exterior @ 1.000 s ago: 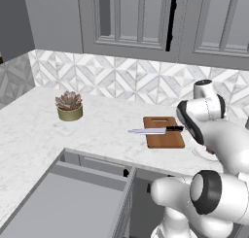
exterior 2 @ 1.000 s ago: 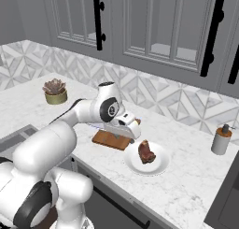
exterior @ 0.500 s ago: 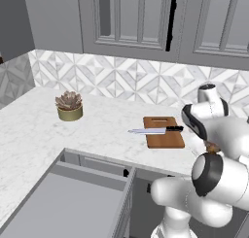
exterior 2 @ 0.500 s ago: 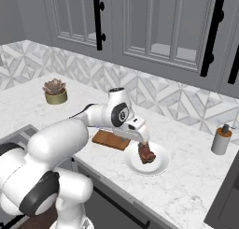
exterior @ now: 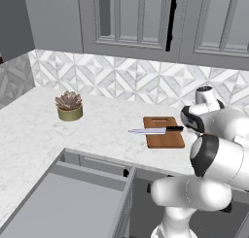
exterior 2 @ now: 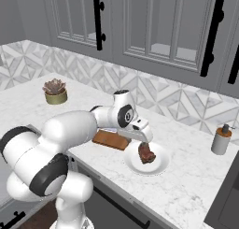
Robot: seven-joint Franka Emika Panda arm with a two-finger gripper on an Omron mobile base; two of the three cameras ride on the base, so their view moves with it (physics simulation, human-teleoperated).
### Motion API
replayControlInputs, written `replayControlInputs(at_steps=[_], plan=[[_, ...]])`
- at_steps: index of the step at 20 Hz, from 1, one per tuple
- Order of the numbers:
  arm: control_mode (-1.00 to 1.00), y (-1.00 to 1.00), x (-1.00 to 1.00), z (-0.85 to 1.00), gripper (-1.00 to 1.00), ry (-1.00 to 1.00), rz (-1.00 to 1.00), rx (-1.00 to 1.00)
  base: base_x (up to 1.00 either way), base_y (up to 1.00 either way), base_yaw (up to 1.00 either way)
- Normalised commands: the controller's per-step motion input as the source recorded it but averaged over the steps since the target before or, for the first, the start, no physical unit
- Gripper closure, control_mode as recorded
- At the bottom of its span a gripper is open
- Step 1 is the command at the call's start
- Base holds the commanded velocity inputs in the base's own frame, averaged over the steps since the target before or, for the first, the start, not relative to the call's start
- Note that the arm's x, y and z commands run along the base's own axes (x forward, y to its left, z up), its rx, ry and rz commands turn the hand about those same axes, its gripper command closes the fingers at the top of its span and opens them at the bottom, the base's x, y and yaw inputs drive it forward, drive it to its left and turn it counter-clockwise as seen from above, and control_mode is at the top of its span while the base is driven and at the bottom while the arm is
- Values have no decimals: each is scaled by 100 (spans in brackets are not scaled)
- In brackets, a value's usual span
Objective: Pick up the knife from the drawer and place it on the cutting board. Then place the meat from the plate to the cutting board.
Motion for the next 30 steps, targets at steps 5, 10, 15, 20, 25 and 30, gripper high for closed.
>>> replayControlInputs(at_steps=[5, 10, 15, 20, 25, 30], plan=[[-100, -10, 24, -14, -100, 5, 0, 0, 0, 0, 0], [-100, -6, 20, -22, -100, 7, 0, 0, 0, 0, 0], [-100, -25, 3, -21, -100, 7, 0, 0, 0, 0, 0], [-100, -20, 0, -13, -100, 5, 0, 0, 0, 0, 0], [-100, -4, 0, -8, -100, 3, 0, 0, 0, 0, 0], [-100, 0, 0, 0, -100, 0, 0, 0, 0, 0, 0]])
